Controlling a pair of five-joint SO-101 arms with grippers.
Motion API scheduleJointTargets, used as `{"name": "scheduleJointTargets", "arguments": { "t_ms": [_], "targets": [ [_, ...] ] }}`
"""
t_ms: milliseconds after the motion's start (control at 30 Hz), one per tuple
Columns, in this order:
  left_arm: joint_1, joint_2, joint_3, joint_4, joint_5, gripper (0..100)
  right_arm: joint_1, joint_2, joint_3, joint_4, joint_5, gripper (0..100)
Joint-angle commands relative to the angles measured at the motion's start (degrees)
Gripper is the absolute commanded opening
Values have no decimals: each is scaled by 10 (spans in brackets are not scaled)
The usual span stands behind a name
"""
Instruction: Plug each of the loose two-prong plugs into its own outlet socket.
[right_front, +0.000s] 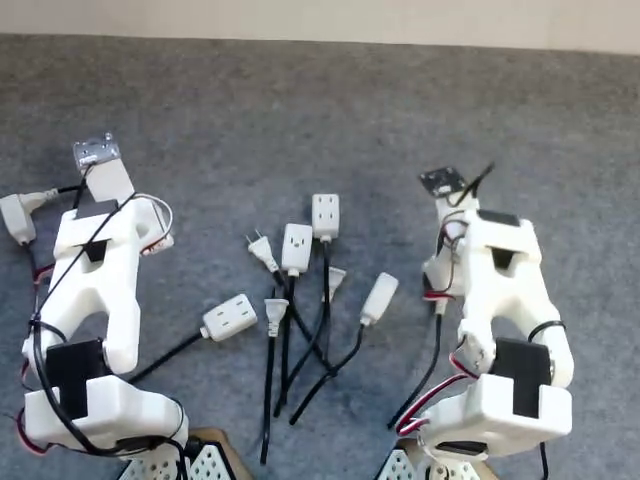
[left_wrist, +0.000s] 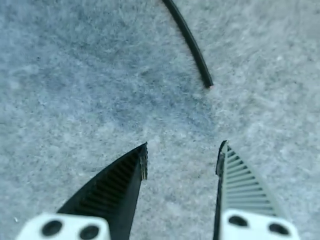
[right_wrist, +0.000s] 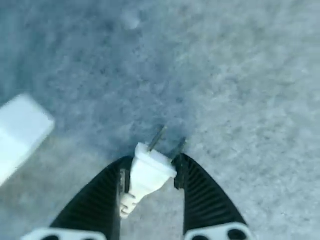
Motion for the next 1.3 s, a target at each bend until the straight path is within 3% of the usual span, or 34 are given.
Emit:
{"name": "scheduleJointTargets", "arguments": {
  "t_ms": [0,267,467,533,700,967,1167,1267],
  "targets": [
    [13,-3,-1,-8,4,238,-7,-6,6,-45,-48,5],
    [13,-3,-1,-10,3,238,-22,-37,44,-44,-193,18],
    [14,-3,12,-40,3,236,-37,-142,129,-44,-220,197],
    [15,-3,15,-44,3,236,-52,-174,169,-44,-222,216],
    [15,-4,16,-43,3,236,-94,-215,234,-44,-267,216],
    [13,-4,17,-41,3,236,-95,-216,240,-49,-290,211],
    [12,-4,17,-41,3,236,-59,-215,240,-57,-290,59],
    [12,-4,17,-41,3,236,-36,-215,241,-81,-290,37]
  ]
}}
